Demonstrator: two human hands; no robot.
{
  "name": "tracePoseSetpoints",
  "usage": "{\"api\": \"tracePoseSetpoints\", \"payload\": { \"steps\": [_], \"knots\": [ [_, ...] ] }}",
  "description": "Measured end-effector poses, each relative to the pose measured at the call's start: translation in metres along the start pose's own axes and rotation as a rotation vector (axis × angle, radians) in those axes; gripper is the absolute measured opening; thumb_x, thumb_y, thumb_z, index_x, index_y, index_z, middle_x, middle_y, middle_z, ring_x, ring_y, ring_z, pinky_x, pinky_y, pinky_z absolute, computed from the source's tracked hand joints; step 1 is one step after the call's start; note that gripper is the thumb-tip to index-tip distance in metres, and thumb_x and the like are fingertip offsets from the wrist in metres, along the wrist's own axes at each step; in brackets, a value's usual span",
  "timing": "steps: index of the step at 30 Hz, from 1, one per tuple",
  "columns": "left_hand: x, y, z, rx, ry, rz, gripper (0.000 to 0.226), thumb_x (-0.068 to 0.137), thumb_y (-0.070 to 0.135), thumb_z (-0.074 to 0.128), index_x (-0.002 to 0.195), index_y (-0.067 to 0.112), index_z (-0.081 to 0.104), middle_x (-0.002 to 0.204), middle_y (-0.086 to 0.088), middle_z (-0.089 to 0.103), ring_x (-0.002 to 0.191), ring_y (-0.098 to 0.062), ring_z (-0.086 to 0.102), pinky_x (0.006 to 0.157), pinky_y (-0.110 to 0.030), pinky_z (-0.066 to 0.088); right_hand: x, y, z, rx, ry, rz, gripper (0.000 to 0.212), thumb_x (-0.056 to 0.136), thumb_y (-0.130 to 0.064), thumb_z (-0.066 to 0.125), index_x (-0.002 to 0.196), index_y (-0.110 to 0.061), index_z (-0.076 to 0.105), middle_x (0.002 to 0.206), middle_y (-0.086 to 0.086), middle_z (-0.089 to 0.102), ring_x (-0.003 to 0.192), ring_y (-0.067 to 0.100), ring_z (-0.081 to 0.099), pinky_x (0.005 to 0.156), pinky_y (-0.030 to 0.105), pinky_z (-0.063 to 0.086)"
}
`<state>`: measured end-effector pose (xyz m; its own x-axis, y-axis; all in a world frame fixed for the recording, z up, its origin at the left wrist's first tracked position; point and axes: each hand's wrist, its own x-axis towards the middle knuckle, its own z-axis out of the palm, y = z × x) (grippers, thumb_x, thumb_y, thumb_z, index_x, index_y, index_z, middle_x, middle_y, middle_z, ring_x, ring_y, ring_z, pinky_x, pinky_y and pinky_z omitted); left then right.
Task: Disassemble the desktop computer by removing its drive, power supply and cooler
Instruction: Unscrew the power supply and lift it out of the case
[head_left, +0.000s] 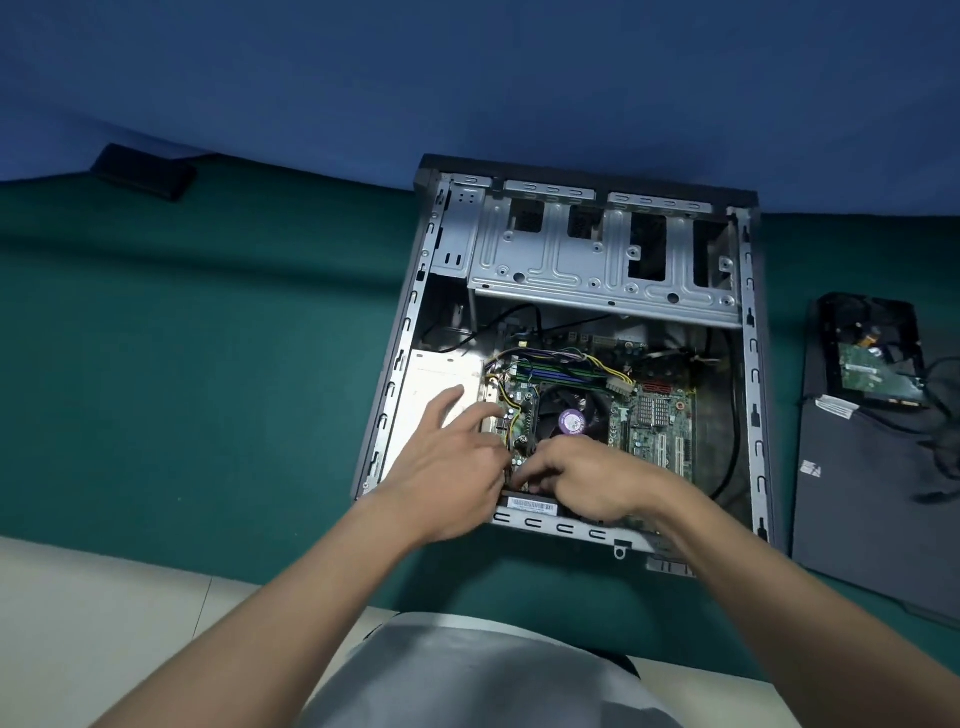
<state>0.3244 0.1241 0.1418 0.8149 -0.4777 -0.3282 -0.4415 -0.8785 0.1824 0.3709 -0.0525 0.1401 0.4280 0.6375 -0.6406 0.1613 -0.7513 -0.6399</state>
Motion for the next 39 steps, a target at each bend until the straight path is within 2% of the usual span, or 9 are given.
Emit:
{"api": "tracePoseSetpoints", "payload": {
  "steps": [3,8,13,17,21,25,31,36,39],
  "knots": [
    [0.001,0.005,-0.005,-0.098,-0.109,-0.07,0.054,0.09,0.04,0.017,0.093,0.023,0.069,0.101,0.017,0.064,0.14,-0.007,0.02,0.114,-0.042,-0.013,-0.001,-0.002,-0.007,-0.06,-0.047,-0.032,0.058,0.083,0.012,0.034,0.117,-0.019,0.068,0.085,-0.021,0.047,0.096,0.011,0.051,0.08,0.016,0.044],
    [0.006,0.004,-0.009,-0.046,-0.288,-0.061,0.079,0.095,0.067,0.01,0.089,0.023,0.075,0.104,0.017,0.065,0.142,-0.007,0.014,0.112,-0.047,-0.017,0.0,0.002,-0.009,-0.144,-0.064,-0.103,0.047,0.084,0.007,0.041,0.108,-0.02,0.071,0.099,0.007,0.058,0.097,0.027,0.054,0.087,0.045,0.049],
    [0.0,0.002,-0.009,-0.027,-0.254,-0.026,0.078,0.095,0.066,0.009,0.106,0.024,0.073,0.117,0.015,0.06,0.142,-0.009,0.015,0.111,-0.045,-0.023,0.013,0.015,-0.013,-0.593,0.411,-0.366,0.028,0.081,-0.016,0.064,0.107,-0.025,0.07,0.109,-0.008,0.06,0.109,0.015,0.044,0.092,0.038,0.04],
    [-0.003,-0.002,-0.008,-0.01,-0.217,0.025,0.08,0.093,0.065,0.002,0.105,0.029,0.073,0.111,0.017,0.061,0.139,-0.006,0.018,0.114,-0.047,-0.018,0.033,0.016,-0.007,-0.897,0.281,-0.561,0.027,0.083,-0.022,0.058,0.107,-0.023,0.07,0.111,-0.004,0.065,0.122,0.02,0.047,0.108,0.04,0.025],
    [-0.007,-0.004,-0.004,0.028,-0.075,0.067,0.081,0.093,0.063,-0.001,0.101,0.034,0.074,0.1,0.019,0.064,0.126,-0.002,0.032,0.116,-0.046,-0.011,0.048,0.015,0.002,-1.018,0.088,-0.496,0.026,0.092,-0.02,0.045,0.097,-0.021,0.071,0.1,-0.004,0.063,0.117,0.018,0.045,0.112,0.049,0.01],
    [-0.013,-0.003,0.003,0.062,0.063,0.057,0.071,0.1,0.058,0.011,0.091,0.033,0.077,0.087,0.017,0.065,0.117,-0.005,0.043,0.118,-0.044,0.001,0.057,0.015,0.005,-1.06,0.036,-0.473,0.03,0.094,-0.018,0.041,0.09,-0.016,0.07,0.103,-0.002,0.063,0.119,0.021,0.042,0.109,0.05,0.012],
    [-0.011,-0.004,0.006,0.053,0.076,0.047,0.075,0.099,0.06,0.009,0.084,0.032,0.078,0.079,0.016,0.064,0.111,-0.006,0.047,0.116,-0.046,0.007,0.061,0.02,0.007,-1.11,0.033,-0.534,0.031,0.094,-0.019,0.041,0.077,-0.016,0.067,0.097,-0.002,0.063,0.117,0.023,0.042,0.105,0.049,0.02],
    [-0.011,-0.003,0.007,0.068,0.095,0.043,0.072,0.099,0.059,0.013,0.084,0.031,0.078,0.079,0.015,0.064,0.109,-0.006,0.047,0.117,-0.046,0.006,0.06,0.016,-0.003,-1.13,0.107,-0.794,0.029,0.082,-0.016,0.062,0.053,-0.017,0.06,0.063,-0.005,0.062,0.09,0.023,0.054,0.094,0.051,0.042],
    [-0.009,-0.002,0.007,0.074,0.094,0.033,0.073,0.098,0.06,0.012,0.085,0.032,0.078,0.077,0.014,0.064,0.109,-0.007,0.046,0.117,-0.046,0.005,0.062,0.01,-0.009,-1.155,0.061,-0.778,0.033,0.082,-0.019,0.063,0.051,-0.022,0.052,0.061,-0.007,0.061,0.089,0.02,0.054,0.093,0.048,0.043]
  ]
}}
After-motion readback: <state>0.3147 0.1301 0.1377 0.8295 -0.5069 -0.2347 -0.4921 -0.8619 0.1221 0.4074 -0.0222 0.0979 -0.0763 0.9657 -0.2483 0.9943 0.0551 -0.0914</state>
